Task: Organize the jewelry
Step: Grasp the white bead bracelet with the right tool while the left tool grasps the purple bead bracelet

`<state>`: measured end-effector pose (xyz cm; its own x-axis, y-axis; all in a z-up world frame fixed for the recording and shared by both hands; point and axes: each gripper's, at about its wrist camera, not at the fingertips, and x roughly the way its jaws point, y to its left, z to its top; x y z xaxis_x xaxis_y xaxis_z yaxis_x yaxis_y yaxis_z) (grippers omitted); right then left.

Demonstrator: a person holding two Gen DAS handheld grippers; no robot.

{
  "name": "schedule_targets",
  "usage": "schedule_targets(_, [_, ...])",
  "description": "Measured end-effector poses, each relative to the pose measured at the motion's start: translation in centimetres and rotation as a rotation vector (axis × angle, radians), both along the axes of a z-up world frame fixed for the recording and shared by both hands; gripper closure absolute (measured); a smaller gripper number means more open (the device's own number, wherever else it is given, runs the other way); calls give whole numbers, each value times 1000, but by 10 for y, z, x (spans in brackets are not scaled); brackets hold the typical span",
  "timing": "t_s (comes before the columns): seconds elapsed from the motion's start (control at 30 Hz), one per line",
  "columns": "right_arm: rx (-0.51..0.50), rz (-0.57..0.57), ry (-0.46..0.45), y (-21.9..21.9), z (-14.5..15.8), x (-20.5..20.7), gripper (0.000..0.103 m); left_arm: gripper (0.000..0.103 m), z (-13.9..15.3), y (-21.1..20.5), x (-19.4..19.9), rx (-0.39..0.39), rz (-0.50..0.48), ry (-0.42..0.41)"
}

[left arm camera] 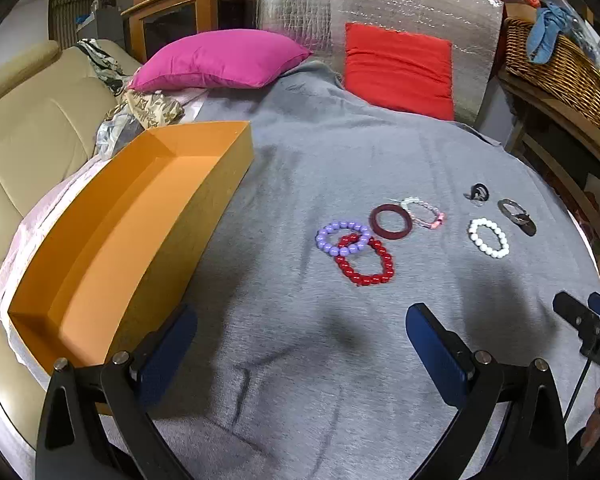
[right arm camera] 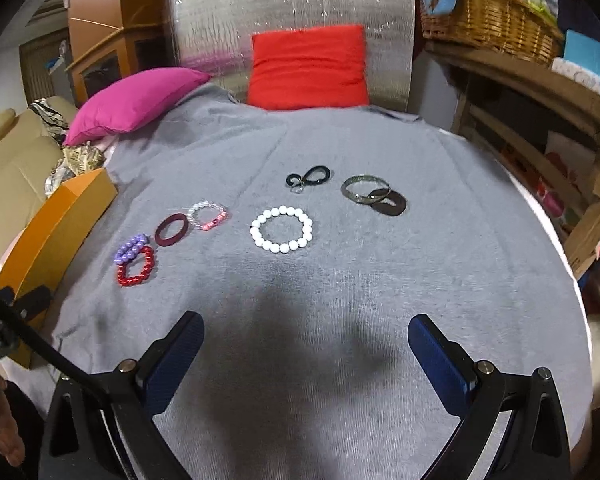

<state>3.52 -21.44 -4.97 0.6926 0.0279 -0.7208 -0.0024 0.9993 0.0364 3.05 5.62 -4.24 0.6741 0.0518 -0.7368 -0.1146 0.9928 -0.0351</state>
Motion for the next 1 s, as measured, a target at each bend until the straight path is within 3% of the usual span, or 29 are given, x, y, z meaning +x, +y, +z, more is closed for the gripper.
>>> schedule_targets(0.37, [45,-24,89,-6,-13,66,20,0,-8,5,13,4,-6,16])
schedule_targets(0.67, [55,-71,166,-11,-28,114,49,0,-14,11,25,9,-3,32])
schedule_targets(0.83, [44,-64,214,-4,-37,138,55,0,-18,12,41,20,-14,48])
schedule_targets(0.9, [38,-65,237,-1,-42,148,66,0,-17,12,49,24,-27,54])
schedule_targets(1.0, [13,-73,244,3,-46,159,71,0,-18,14,63,14,-43,71])
